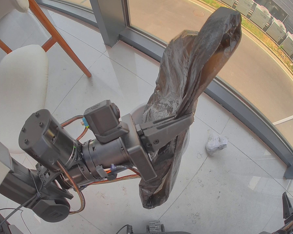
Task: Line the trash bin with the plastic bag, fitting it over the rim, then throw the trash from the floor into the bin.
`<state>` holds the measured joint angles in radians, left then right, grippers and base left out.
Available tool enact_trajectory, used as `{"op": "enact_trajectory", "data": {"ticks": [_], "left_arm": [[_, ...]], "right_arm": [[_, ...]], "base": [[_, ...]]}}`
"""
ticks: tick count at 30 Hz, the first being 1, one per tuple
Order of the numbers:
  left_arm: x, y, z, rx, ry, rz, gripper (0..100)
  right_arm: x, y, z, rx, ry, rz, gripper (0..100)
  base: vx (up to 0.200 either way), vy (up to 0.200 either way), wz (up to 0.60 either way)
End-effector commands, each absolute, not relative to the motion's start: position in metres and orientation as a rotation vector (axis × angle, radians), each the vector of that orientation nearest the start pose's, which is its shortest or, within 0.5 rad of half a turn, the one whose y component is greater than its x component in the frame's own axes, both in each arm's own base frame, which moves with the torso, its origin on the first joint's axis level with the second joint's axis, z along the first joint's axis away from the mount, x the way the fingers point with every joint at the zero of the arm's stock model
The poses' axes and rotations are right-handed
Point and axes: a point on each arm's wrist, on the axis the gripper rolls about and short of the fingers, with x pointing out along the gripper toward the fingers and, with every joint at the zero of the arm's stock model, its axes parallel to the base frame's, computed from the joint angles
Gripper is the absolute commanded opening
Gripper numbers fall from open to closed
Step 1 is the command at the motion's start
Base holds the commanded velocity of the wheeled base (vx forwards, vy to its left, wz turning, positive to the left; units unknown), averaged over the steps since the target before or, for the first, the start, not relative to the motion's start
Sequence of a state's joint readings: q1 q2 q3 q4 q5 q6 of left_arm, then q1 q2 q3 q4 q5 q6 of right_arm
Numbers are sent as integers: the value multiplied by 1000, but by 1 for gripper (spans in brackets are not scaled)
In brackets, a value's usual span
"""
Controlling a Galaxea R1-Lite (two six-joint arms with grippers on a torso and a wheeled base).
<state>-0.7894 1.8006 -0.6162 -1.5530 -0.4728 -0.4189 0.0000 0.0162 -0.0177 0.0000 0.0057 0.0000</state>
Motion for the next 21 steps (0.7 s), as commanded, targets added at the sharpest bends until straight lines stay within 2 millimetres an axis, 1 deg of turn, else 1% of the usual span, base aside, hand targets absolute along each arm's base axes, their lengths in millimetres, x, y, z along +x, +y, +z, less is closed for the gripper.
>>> {"op": "enact_trajectory", "data": {"ticks": [1, 3, 6, 10, 11, 12, 13, 14, 15, 16, 17, 18, 19, 20, 21], "left_arm": [[205, -221, 189, -418, -113, -1308, 0], [206, -220, 188, -419, -111, -1298, 0], [210, -222, 181, -427, -94, -1247, 0], [209, -222, 180, -428, -89, -1244, 0], [209, -221, 180, -429, -89, -1242, 0], [209, -221, 181, -432, -91, -1241, 0], [209, -221, 182, -435, -92, -1241, 0], [209, -221, 183, -437, -95, -1242, 0], [209, -221, 183, -438, -94, -1242, 0], [209, -221, 182, -438, -90, -1242, 0], [209, -221, 181, -437, -86, -1241, 0], [209, -221, 180, -435, -83, -1240, 0], [209, -221, 180, -435, -83, -1240, 0], [209, -221, 181, -435, -87, -1241, 0], [208, -220, 182, -436, -90, -1241, 0]], "right_arm": [[-23, 0, 75, 0, 0, 6, 100], [-23, 0, 75, -2, 0, 8, 100], [-23, 0, 75, -8, 0, 8, 100], [-23, 0, 76, -34, -2, 11, 100], [-25, 1, 84, -30, -44, 52, 100], [-33, 2, 110, 12, -157, 107, 100], [-42, 2, 140, 82, -235, 166, 100], [-44, 2, 169, 150, -252, 213, 100], [-39, 1, 197, 217, -213, 237, 100], [-34, 2, 216, 246, -161, 251, 100], [-34, 2, 228, 255, -121, 269, 100], [-33, 2, 235, 262, -79, 299, 100], [-23, 4, 241, 274, 6, 352, 100], [-5, 6, 243, 299, 103, 402, 100], [7, 8, 244, 322, 157, 432, 100]], "base": [[0, 0, 0], [0, 0, 0], [0, 0, 0], [0, 0, 0], [0, 0, 0], [0, 0, 0], [0, 0, 0], [0, 0, 0], [0, 0, 0], [0, 0, 0], [0, 0, 0], [0, 0, 0], [0, 0, 0], [0, 0, 0], [0, 0, 0]]}}
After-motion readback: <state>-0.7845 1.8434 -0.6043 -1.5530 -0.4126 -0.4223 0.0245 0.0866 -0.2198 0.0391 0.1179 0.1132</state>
